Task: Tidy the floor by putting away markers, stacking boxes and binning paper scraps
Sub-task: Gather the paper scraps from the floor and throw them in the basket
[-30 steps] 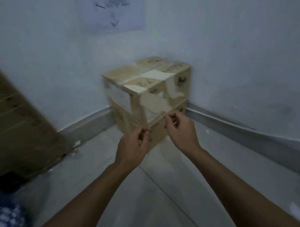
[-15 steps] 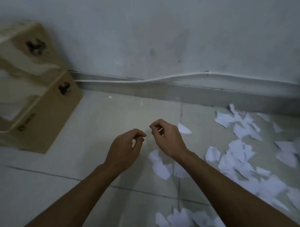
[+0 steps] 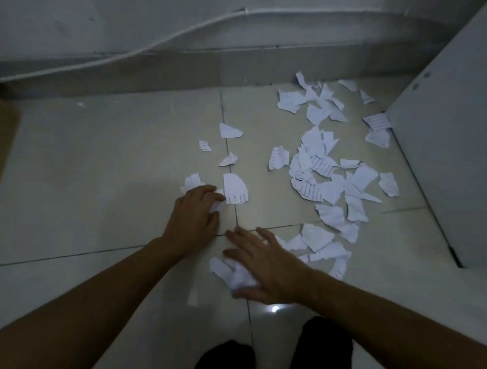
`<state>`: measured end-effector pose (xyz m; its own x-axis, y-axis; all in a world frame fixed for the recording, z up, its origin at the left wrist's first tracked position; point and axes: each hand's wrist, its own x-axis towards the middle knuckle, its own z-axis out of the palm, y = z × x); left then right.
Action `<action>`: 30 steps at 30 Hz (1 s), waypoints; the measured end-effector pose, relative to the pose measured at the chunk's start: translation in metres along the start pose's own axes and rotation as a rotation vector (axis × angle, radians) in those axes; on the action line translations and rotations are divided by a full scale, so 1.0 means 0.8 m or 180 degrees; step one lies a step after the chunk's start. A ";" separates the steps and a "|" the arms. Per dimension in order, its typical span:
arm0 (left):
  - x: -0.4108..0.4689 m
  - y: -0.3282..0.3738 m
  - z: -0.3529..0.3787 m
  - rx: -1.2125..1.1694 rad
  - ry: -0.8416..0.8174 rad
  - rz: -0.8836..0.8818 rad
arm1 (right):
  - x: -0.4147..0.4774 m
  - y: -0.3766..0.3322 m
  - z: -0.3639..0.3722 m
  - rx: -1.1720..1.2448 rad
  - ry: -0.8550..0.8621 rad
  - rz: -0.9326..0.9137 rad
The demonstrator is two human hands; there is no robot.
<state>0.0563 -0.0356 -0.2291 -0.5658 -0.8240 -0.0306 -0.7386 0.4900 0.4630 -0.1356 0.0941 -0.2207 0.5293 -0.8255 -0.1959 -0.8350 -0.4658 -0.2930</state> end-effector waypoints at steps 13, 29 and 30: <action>0.029 -0.003 0.001 -0.0442 0.0278 -0.0193 | 0.085 0.093 -0.031 0.0430 0.1366 0.1368; 0.174 0.018 0.042 0.0305 0.0424 -0.0481 | 0.204 0.329 -0.157 0.0573 0.2368 0.2352; 0.183 0.018 0.042 0.0263 0.0464 -0.0514 | 0.210 0.355 -0.163 0.0520 0.2180 0.2498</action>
<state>-0.0497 -0.1393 -0.2565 -0.3835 -0.9230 0.0326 -0.8461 0.3652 0.3882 -0.3035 -0.2184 -0.2144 -0.3916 -0.9043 0.1703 -0.8490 0.2837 -0.4457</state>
